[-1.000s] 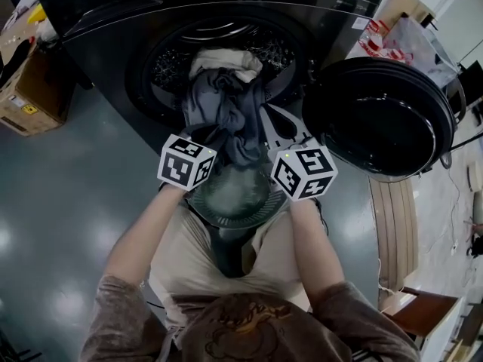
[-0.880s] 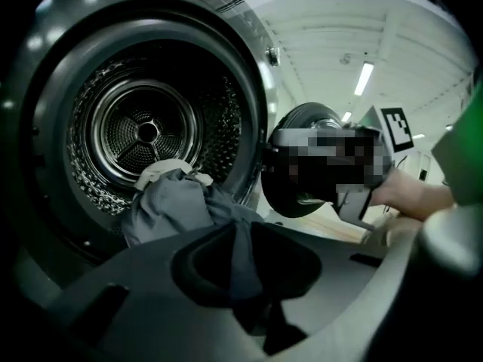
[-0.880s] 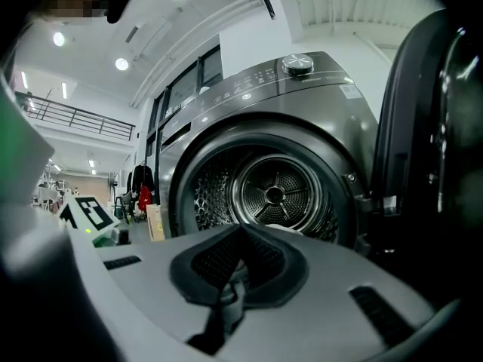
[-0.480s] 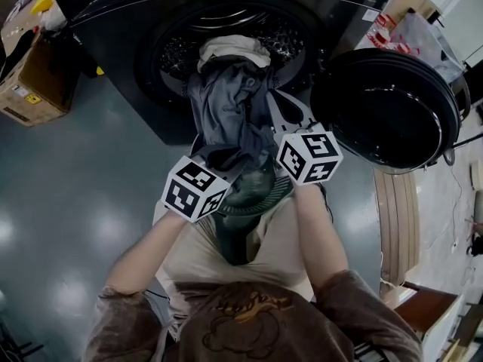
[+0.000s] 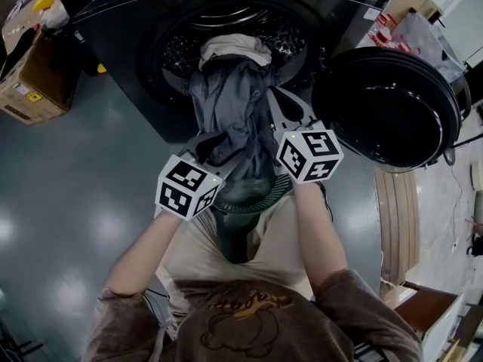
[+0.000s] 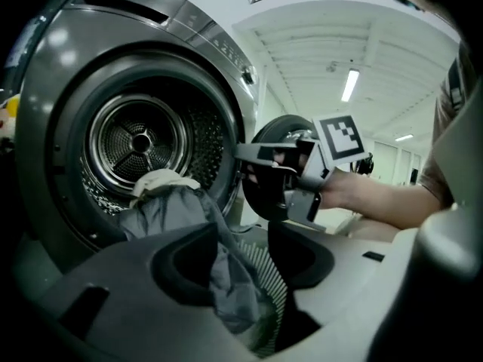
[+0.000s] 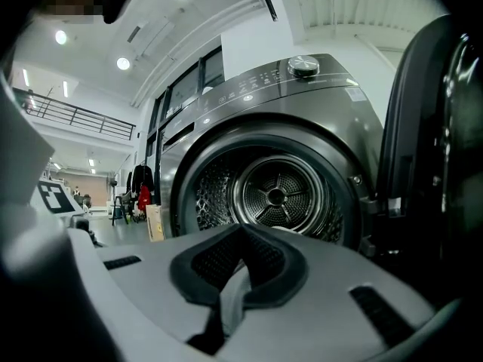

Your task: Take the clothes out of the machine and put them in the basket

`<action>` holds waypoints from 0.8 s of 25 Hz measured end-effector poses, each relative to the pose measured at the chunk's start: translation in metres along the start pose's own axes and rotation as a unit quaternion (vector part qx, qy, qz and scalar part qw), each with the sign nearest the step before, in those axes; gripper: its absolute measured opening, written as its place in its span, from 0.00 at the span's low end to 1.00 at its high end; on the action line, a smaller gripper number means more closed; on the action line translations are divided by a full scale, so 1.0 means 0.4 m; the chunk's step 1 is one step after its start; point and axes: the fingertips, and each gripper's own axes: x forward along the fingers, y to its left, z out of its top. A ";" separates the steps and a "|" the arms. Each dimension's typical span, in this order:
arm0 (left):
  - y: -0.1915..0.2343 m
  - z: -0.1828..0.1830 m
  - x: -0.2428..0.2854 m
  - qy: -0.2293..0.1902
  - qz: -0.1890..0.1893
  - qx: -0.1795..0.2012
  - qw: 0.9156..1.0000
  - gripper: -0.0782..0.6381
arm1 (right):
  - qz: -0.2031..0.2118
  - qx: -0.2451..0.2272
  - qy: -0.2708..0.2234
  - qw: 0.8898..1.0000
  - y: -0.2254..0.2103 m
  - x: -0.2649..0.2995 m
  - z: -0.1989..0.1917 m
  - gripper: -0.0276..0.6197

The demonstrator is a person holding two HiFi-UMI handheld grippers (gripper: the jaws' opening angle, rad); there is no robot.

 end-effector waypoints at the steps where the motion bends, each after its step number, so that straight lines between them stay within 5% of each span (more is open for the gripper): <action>1: 0.025 0.011 0.003 -0.007 0.011 0.002 1.000 0.44 | 0.000 0.000 -0.001 1.000 -0.001 -0.001 0.001 0.04; 5: 0.130 0.022 0.060 0.001 0.048 0.018 0.999 0.57 | 0.001 0.004 -0.001 1.000 0.001 -0.005 0.003 0.04; 12: 0.302 0.049 0.225 0.027 0.091 0.036 0.995 0.67 | 0.013 0.003 0.001 1.000 0.018 -0.023 0.005 0.04; 20: 0.363 0.064 0.400 0.069 0.083 0.057 0.993 0.70 | 0.020 -0.012 0.000 1.000 0.022 -0.042 0.014 0.04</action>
